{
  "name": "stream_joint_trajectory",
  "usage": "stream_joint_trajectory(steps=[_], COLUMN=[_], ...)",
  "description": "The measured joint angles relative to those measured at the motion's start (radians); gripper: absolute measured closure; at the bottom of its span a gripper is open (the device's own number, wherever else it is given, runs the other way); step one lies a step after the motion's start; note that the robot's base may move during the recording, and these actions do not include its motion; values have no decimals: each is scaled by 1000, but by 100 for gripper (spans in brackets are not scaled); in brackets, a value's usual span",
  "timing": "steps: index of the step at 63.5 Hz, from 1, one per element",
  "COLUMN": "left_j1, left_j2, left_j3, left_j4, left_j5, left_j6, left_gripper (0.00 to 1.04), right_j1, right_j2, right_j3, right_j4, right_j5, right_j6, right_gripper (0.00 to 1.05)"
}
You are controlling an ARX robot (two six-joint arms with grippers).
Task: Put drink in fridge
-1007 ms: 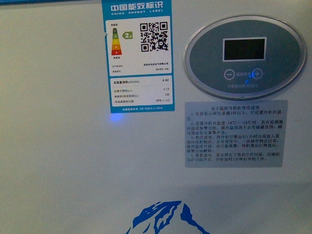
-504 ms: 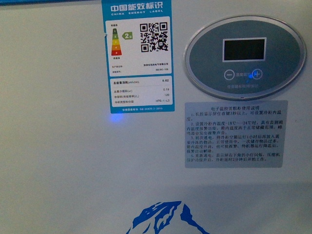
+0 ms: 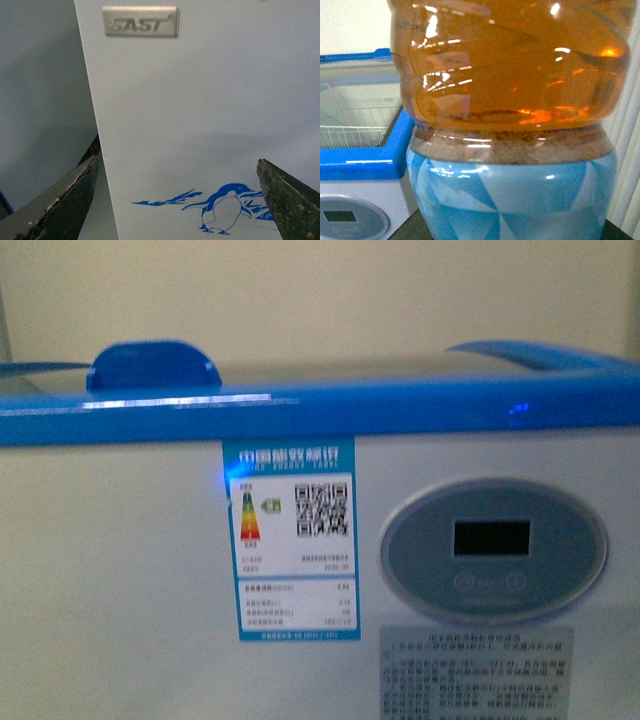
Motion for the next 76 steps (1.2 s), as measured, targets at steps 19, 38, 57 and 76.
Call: stream_joint_trajectory(steps=[19,38,57,76], left_j1=[0,0,66,151], left_j2=[0,0,108,648], left_j3=[0,0,43,140], left_j4=[0,0,-119,365], left_j5=[0,0,257,533], left_j6=[0,0,-108,11], left_gripper=[8,8,8,8], right_j1=[0,0,0,0], right_j2=[0,0,0,0], right_j3=[0,0,1,1], right_j4=[0,0,0,1], right_j5=[0,0,3,3], right_j6=[0,0,0,0], right_gripper=[67,67,67,67])
